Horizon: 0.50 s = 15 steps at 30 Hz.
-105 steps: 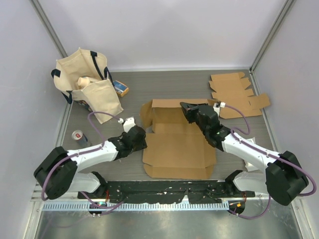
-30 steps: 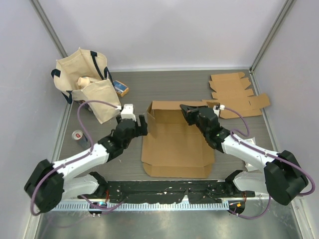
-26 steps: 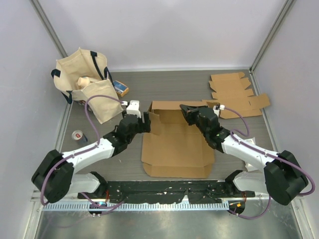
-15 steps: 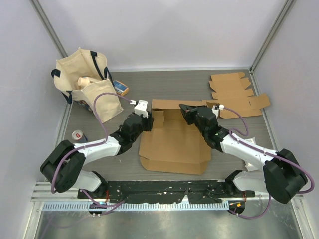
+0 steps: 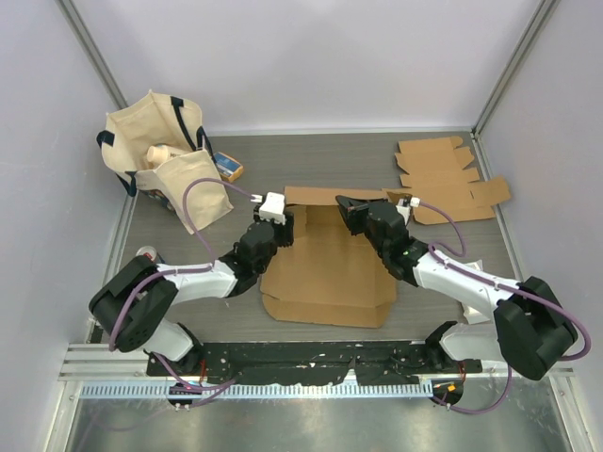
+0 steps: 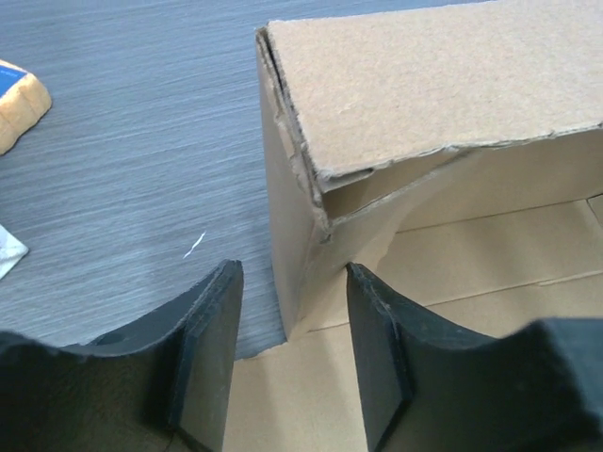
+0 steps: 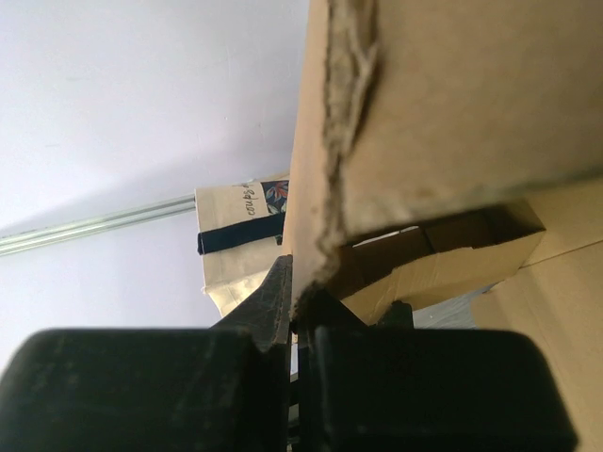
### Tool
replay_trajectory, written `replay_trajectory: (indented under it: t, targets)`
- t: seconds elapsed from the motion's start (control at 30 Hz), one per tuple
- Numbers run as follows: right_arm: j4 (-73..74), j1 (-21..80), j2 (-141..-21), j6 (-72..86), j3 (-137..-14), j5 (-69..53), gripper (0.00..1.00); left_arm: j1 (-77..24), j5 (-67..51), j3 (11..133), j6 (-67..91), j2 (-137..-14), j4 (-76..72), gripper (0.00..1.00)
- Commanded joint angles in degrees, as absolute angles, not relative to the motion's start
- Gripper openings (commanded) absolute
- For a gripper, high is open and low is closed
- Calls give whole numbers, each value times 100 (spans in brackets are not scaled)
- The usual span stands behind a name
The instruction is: Fold the paper box
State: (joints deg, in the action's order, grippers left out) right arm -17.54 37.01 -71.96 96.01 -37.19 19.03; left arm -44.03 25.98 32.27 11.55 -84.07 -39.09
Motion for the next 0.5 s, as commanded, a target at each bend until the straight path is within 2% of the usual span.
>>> replay_trajectory:
  t: [0.0,0.07,0.1,0.13,0.17,0.2,0.3,0.4,0.47]
  targets:
    - [-1626,3806,-7251,9589,-3929,1723,2,-4394,2786,3506,879,-8709,-4851,49]
    - [-1608,3814,-7277,9606,-3955,1705,2,-4412,3196,3699,940,-8902,-4799,39]
    - [-1591,3814,-7277,9624,-3964,1688,2,-4525,3556,3778,949,-8956,-4747,21]
    - [-1591,3814,-7277,9659,-3964,1696,2,-4613,4029,3884,1045,-9008,-4442,7]
    - [-1591,3814,-7277,9720,-3973,1679,2,-4710,4661,4189,1159,-9122,-4143,0]
    - [-1573,3814,-7286,9756,-3981,1714,2,-4807,5728,4392,1317,-9184,-3783,0]
    - [-1582,3814,-7400,9887,-4078,1670,2,-4983,6467,5140,2134,-9535,-2227,0]
    - [-1626,3814,-7550,10010,-4157,1547,2,-5010,6084,5081,2259,-9519,-2161,0]
    - [-1670,3814,-7532,10028,-4140,1547,2,-5010,5539,4625,2040,-9361,-2836,9]
